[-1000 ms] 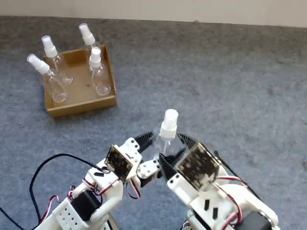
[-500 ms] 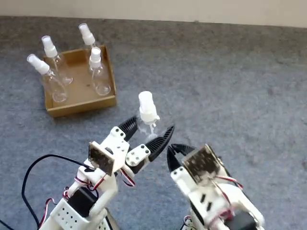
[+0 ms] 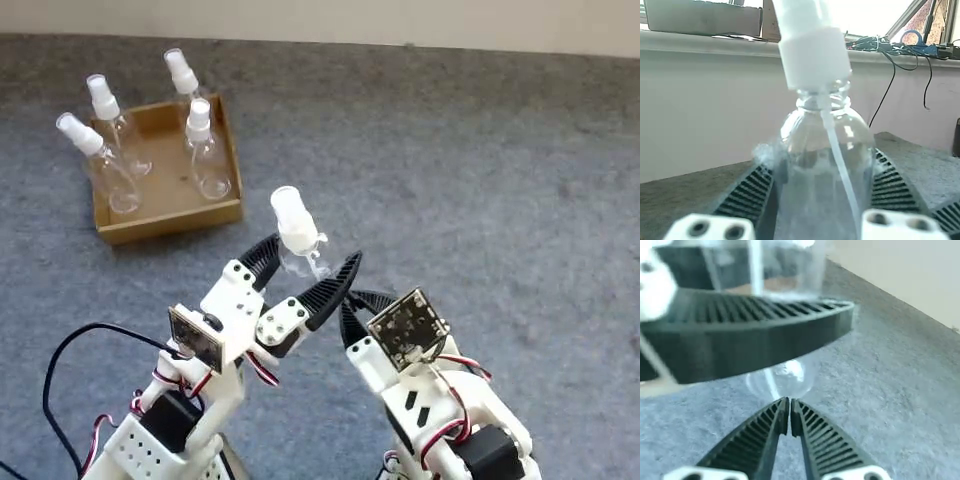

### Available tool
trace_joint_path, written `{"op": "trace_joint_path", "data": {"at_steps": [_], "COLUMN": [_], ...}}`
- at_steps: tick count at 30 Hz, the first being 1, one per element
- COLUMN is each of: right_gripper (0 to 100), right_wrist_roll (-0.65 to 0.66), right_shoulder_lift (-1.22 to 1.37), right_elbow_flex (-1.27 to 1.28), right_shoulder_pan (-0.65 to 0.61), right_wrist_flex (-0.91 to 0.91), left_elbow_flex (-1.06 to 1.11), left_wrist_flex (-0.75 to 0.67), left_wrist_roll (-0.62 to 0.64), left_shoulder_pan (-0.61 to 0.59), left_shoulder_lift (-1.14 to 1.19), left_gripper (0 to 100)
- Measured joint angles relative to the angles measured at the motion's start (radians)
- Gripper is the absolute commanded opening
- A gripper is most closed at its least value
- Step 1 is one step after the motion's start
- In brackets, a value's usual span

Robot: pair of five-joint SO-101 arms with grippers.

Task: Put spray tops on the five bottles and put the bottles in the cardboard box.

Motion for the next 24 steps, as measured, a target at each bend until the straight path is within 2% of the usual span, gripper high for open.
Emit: {"op": "trace_joint_path", "data": {"at_steps": [6, 13, 18, 24], "right_gripper": [0.5, 0.5, 0.5, 0.5], "right_wrist_roll": [0.000, -0.028, -0.089, -0.097], "right_shoulder_lift": [0.000, 0.000, -0.002, 0.000], "right_elbow_flex": [0.000, 0.000, 0.018, 0.167], "right_shoulder_pan": [-0.126, -0.203, -0.209, -0.209], "right_wrist_flex": [0.000, 0.000, -0.034, -0.153], "left_elbow_flex": [0.000, 0.000, 0.000, 0.000], "left_wrist_flex": [0.000, -0.043, -0.049, -0.049], "left_wrist_roll": [0.000, 0.000, 0.011, 0.109], "left_shoulder_pan": [0.002, 0.003, 0.003, 0.002], "left_shoulder_lift": [0.000, 0.000, 0.000, 0.000], "left_gripper": [10, 10, 10, 10]}}
